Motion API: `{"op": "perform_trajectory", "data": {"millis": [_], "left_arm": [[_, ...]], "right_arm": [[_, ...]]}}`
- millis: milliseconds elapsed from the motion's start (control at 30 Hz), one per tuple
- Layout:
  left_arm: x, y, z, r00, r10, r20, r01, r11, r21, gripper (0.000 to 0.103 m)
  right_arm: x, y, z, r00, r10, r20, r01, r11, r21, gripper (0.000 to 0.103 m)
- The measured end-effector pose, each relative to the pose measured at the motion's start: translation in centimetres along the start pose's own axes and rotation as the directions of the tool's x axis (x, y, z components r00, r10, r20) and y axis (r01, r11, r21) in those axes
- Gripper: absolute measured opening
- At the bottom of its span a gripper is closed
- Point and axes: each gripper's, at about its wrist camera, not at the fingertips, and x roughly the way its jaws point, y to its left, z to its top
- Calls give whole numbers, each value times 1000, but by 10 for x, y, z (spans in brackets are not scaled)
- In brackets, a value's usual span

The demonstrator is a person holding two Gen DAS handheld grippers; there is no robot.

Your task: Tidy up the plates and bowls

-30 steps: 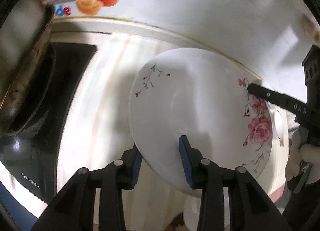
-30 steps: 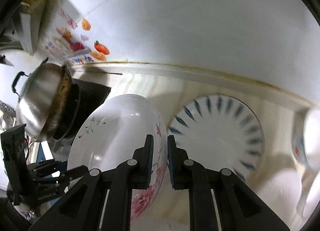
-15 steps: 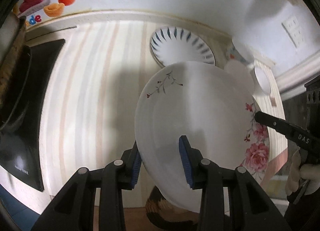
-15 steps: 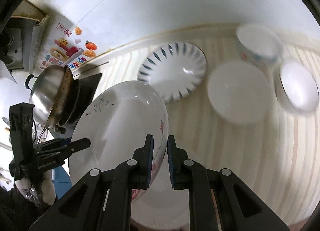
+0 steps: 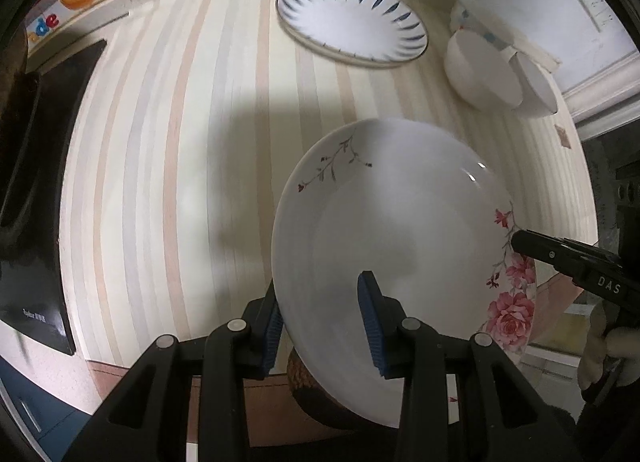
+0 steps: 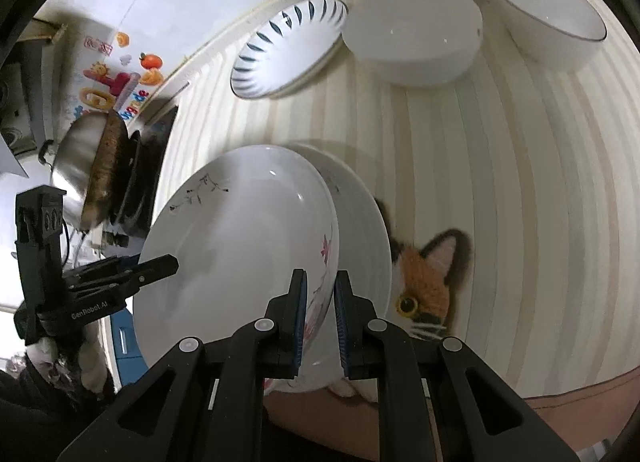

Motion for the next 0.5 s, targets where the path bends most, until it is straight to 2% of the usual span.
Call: {"op": "perform_trajectory", "data": {"millis": [333, 500], "left_arm": [[19, -5, -4, 998, 35, -60, -34, 999, 8, 33], [25, -9, -4, 996, 50, -76, -49, 999, 11, 33]], "right_arm": [[16, 3, 3, 999, -22, -29, 22, 1000, -14, 15], [22, 3, 4, 997, -59, -48, 59, 998, -18, 15]]}}
